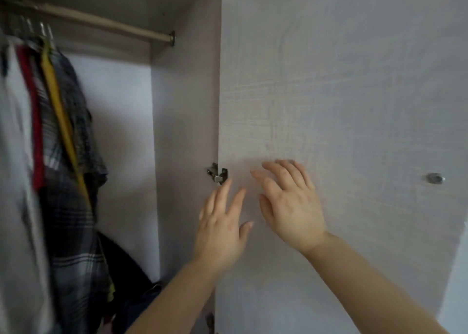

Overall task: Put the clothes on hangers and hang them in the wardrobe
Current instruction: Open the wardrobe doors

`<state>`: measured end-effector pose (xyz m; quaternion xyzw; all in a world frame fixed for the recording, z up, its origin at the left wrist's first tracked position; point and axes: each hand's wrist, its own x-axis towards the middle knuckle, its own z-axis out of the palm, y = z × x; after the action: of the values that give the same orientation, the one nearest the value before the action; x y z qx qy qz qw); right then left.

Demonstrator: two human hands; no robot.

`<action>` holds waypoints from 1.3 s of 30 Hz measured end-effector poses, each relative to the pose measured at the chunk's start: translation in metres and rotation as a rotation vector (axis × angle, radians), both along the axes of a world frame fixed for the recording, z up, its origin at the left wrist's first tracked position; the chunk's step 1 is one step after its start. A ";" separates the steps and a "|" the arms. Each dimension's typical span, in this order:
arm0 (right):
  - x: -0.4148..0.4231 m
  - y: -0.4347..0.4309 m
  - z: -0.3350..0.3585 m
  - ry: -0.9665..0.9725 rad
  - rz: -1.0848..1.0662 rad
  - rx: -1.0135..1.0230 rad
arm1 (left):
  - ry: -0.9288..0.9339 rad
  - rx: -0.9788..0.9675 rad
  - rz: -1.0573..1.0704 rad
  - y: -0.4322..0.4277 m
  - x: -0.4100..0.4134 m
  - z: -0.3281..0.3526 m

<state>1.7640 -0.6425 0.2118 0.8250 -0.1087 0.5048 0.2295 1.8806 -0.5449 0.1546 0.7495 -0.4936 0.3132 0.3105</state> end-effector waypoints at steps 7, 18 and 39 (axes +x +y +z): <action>0.081 0.074 -0.028 0.160 0.352 0.158 | 0.041 0.001 0.421 0.127 0.043 -0.013; 0.167 0.189 -0.042 0.295 0.672 0.220 | 0.066 -0.065 0.827 0.281 0.074 -0.004; 0.201 0.232 -0.013 0.318 1.105 0.540 | 0.183 -0.533 0.613 0.288 0.066 -0.006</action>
<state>1.9648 -0.4102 0.1984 0.8531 0.2449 0.3750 -0.2678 1.9462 -0.2566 0.1484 0.7800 -0.1198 0.4399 0.4287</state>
